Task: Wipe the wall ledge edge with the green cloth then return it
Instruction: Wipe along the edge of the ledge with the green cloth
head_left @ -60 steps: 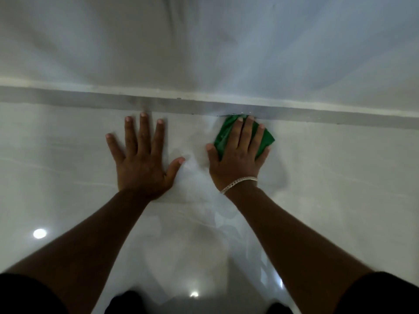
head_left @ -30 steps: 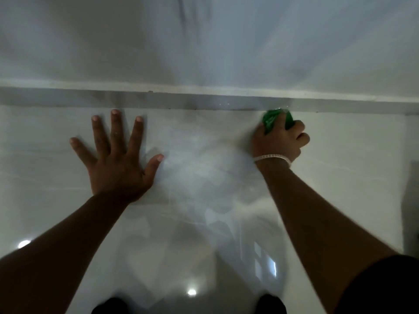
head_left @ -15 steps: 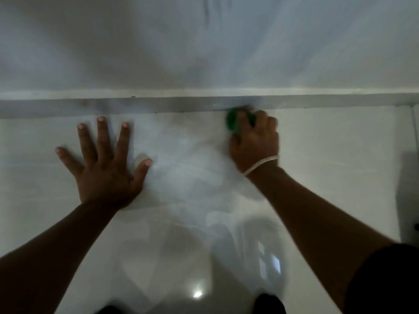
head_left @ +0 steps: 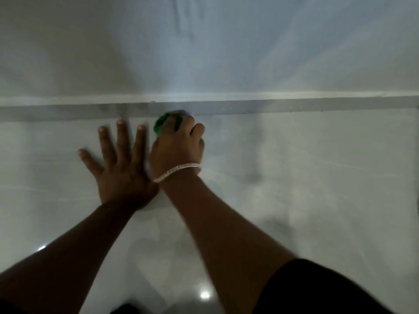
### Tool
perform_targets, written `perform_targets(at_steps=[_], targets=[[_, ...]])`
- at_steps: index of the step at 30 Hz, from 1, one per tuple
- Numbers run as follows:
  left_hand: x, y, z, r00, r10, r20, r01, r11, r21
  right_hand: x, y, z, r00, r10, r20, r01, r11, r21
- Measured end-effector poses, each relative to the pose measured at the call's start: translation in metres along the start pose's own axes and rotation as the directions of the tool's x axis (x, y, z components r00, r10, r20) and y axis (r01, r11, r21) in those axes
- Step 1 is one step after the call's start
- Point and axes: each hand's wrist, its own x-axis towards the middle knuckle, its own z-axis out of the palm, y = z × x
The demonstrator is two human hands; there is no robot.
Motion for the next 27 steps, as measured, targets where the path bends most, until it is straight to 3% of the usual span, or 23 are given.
perform_targets(at_steps=[3,5,7,9,12,13,18,20,24,27], targets=[[0.0,0.001,0.001,0.999,-0.016,-0.029,0.015,1.0,-0.016,0.015,0.067,-0.012,0.972,-0.234,-0.005,0.231,0.963,-0.139],[0.0,0.002,0.0,0.999,-0.017,-0.033,0.017,1.0,-0.023,0.023,0.119,-0.026,0.97,-0.244,-0.016,0.235,0.948,-0.217],[0.0,0.003,0.0,0.999,-0.008,-0.034,0.008,1.0,-0.016,0.029,0.172,-0.045,0.987,-0.145,-0.071,0.121,0.955,-0.27],[0.0,0.003,0.001,0.999,-0.01,-0.043,0.009,1.0,-0.02,0.035,0.204,-0.064,0.988,0.049,-0.143,-0.086,0.961,-0.261],[0.001,0.003,0.002,0.999,-0.007,-0.043,0.006,1.0,-0.025,0.045,0.184,-0.066,0.897,0.395,-0.197,-0.428,0.887,-0.171],[0.0,0.004,0.002,0.999,-0.005,-0.047,0.004,1.0,-0.029,0.046,0.163,-0.061,0.877,0.443,-0.186,-0.471,0.869,-0.151],[0.001,0.003,0.002,0.999,-0.005,-0.038,0.005,1.0,-0.012,0.027,0.051,-0.019,0.921,0.382,-0.082,-0.39,0.912,-0.13],[0.001,0.001,0.002,1.0,-0.001,-0.03,0.0,1.0,-0.004,0.021,0.024,-0.008,0.957,0.275,-0.089,-0.283,0.954,-0.1],[0.001,0.001,0.002,0.999,-0.013,-0.032,0.013,1.0,0.001,0.014,0.029,-0.014,0.999,0.041,-0.012,-0.041,0.999,0.015],[0.0,0.002,0.003,0.999,-0.019,-0.039,0.019,1.0,-0.006,0.019,0.078,-0.022,0.996,-0.061,-0.068,0.059,0.998,-0.025]])
